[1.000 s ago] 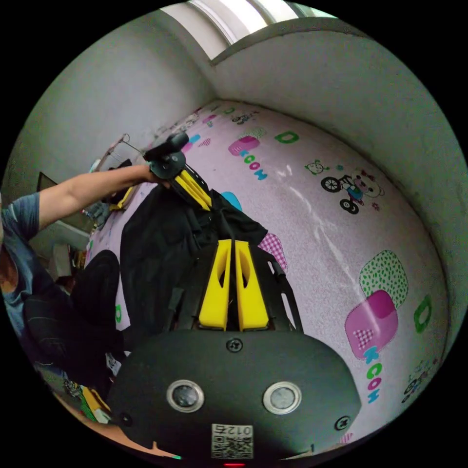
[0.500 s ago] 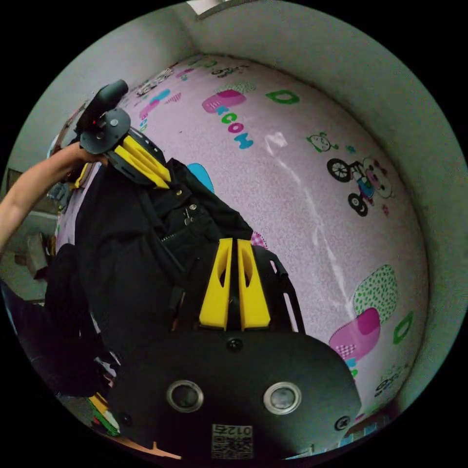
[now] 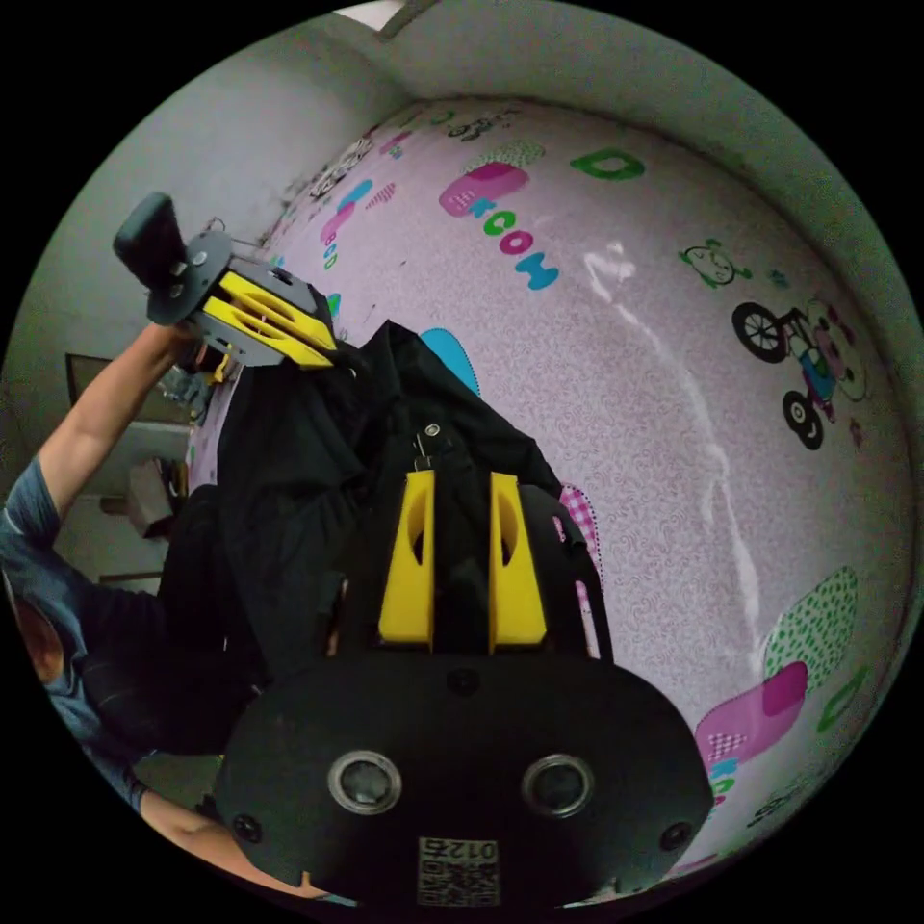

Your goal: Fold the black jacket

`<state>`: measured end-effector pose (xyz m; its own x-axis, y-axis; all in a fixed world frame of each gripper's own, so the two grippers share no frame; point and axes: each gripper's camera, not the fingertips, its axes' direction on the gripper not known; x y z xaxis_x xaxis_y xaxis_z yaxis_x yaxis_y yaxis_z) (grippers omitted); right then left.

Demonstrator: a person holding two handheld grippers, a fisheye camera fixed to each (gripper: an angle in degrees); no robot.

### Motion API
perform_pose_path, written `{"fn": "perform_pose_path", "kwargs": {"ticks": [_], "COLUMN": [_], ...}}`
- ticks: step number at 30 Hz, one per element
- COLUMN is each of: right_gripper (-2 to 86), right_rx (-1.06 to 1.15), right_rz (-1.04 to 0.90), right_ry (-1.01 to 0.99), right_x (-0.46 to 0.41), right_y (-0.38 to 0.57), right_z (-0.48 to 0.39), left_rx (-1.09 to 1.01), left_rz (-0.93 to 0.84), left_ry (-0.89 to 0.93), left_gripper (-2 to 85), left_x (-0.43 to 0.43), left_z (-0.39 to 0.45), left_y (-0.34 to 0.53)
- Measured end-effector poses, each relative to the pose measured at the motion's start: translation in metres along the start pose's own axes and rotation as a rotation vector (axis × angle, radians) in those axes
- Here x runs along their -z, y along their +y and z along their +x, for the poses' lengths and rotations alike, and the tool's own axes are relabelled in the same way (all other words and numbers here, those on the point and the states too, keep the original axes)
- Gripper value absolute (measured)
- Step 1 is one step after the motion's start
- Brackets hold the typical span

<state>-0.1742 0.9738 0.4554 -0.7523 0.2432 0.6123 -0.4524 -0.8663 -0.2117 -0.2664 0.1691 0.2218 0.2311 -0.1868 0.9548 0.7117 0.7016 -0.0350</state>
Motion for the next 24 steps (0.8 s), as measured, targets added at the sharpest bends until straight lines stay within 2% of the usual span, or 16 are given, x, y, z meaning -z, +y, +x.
{"fn": "perform_pose_path", "kwargs": {"ticks": [2,8,10,13,19,24], "right_gripper": [1.3,-0.8,-0.8,-0.8,-0.4,1.5], "right_rx": [0.051,0.076,0.044,0.033,0.017,-0.005], "right_rz": [-0.021,0.125,0.075,-0.006,-0.008,-0.008], "right_ry": [0.036,-0.055,-0.006,0.055,0.038,0.031], "right_x": [0.002,0.03,0.015,-0.009,-0.007,-0.003], "right_y": [-0.005,-0.009,-0.013,-0.021,-0.023,-0.02], "right_z": [-0.001,0.01,0.015,0.016,0.023,0.03], "left_rx": [-0.028,-0.098,-0.014,0.086,0.122,0.186], "left_rz": [0.034,0.229,0.207,0.067,-0.131,-0.163], "left_ry": [-0.001,0.035,0.051,0.08,0.061,0.092], "left_gripper": [0.1,0.1,0.1,0.2,0.8,2.3], "left_x": [0.012,0.065,0.05,-0.009,-0.074,-0.081], "left_z": [0.006,0.01,-0.01,-0.032,-0.035,-0.042], "left_y": [0.003,0.013,0.011,-0.002,-0.031,-0.039]}}
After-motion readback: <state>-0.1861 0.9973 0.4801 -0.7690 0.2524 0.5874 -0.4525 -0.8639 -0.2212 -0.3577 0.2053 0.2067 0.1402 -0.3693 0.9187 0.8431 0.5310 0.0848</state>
